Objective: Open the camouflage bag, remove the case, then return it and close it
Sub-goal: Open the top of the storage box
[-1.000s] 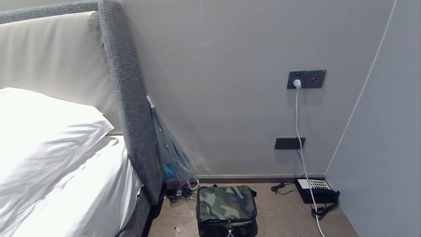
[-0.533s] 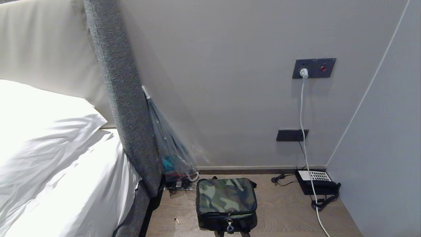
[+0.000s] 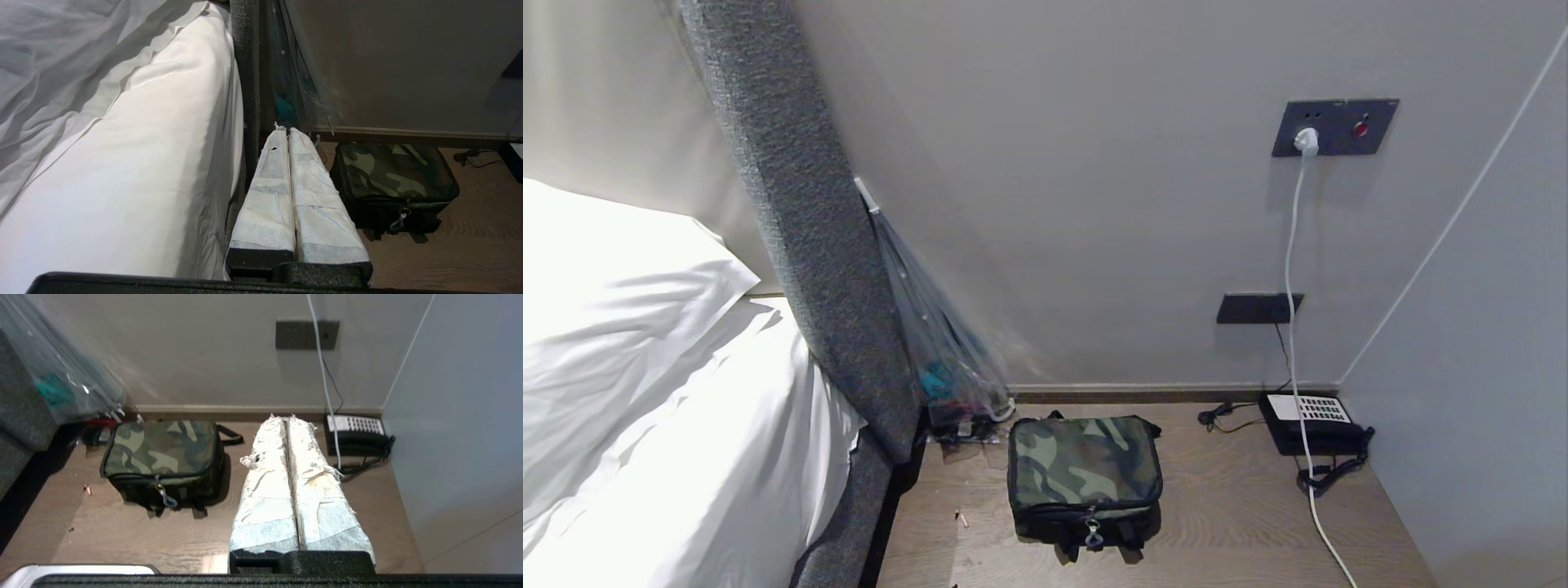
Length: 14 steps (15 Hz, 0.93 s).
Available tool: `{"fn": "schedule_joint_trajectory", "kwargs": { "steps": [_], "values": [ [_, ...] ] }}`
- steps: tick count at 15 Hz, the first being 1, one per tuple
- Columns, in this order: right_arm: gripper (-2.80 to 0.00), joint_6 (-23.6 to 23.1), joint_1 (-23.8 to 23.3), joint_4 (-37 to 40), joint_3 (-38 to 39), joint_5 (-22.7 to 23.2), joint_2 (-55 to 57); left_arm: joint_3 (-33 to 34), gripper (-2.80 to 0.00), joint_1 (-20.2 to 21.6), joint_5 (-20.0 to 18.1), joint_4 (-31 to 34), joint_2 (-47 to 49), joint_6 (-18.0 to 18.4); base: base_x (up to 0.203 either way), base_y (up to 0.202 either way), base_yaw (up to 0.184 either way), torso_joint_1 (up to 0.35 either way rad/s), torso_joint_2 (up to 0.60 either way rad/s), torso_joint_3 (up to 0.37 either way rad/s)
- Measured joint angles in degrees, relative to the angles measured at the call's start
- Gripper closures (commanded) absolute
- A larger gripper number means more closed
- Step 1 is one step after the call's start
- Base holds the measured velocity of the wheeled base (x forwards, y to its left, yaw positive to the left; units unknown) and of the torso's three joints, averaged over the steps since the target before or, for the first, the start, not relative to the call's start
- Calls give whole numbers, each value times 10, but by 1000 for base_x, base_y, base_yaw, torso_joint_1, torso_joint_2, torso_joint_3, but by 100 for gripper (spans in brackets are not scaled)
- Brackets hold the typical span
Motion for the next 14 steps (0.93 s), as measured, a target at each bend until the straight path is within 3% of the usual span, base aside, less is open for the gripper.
{"fn": "schedule_joint_trajectory", "kwargs": {
  "steps": [14],
  "values": [
    [0, 0, 0, 0, 0, 0, 0, 0, 0, 0, 0, 1, 0, 1, 0, 0, 0, 3, 3, -198]
  ]
}}
